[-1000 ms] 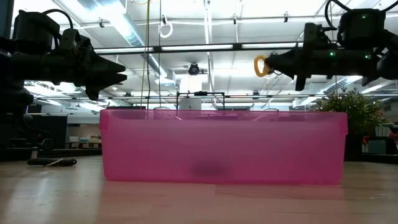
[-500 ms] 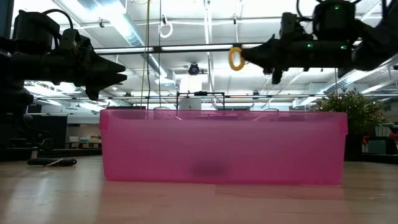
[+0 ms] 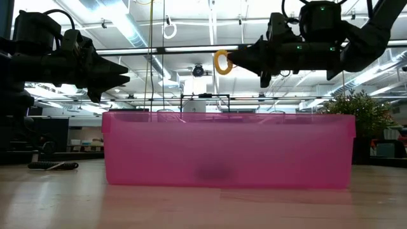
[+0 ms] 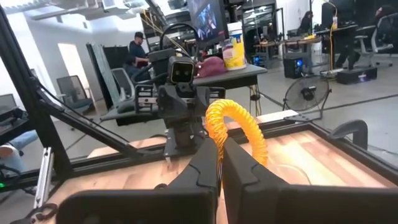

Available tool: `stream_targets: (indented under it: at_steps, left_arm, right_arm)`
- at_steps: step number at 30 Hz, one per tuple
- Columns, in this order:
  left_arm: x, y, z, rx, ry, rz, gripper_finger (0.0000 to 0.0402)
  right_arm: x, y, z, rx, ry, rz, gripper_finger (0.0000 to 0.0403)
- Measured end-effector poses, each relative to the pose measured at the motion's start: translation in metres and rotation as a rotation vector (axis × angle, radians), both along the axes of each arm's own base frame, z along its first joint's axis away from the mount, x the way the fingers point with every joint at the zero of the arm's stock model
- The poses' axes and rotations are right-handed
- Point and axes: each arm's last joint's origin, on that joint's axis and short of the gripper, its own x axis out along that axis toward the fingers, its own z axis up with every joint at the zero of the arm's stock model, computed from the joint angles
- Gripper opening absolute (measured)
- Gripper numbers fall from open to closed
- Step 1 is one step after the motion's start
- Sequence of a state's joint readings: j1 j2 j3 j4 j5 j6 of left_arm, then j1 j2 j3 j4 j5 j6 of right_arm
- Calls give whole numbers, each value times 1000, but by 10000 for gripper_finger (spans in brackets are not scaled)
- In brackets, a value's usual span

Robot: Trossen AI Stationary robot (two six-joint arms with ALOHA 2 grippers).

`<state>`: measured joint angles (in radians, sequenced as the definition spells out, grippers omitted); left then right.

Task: Sort spring keychains
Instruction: Put the yellow spring keychain into the transparent bin, then put the black spring keychain into the red bin

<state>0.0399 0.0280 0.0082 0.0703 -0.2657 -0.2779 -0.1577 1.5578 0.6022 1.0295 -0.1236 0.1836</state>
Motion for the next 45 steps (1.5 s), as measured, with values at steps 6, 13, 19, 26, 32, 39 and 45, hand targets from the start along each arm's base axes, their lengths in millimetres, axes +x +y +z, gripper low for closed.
stream_targets:
  at_steps: [6,13,19,26,32,39,45]
  left_arm:
    - [0,0,0,0,0,0,154]
    - [0,0,0,0,0,0,154]
    - [0,0,0,0,0,0,154]
    - [0,0,0,0,0,0,154]
    - [0,0,0,0,0,0,154]
    - [0,0,0,0,0,0,154]
    - [0,0,0,0,0,0,154]
  right_arm:
    - [0,0,0,24,-1,-1,40]
    - [0,1,0,10,0,1,157]
    - [0,1,2,8,-17,0,264]
    - [0,1,3,9,-33,1,316]
    - [0,1,3,-50,-31,-5,322]
    - [0,1,2,-31,-22,-4,324]
    - [-1,1,-1,-16,30,15,324]
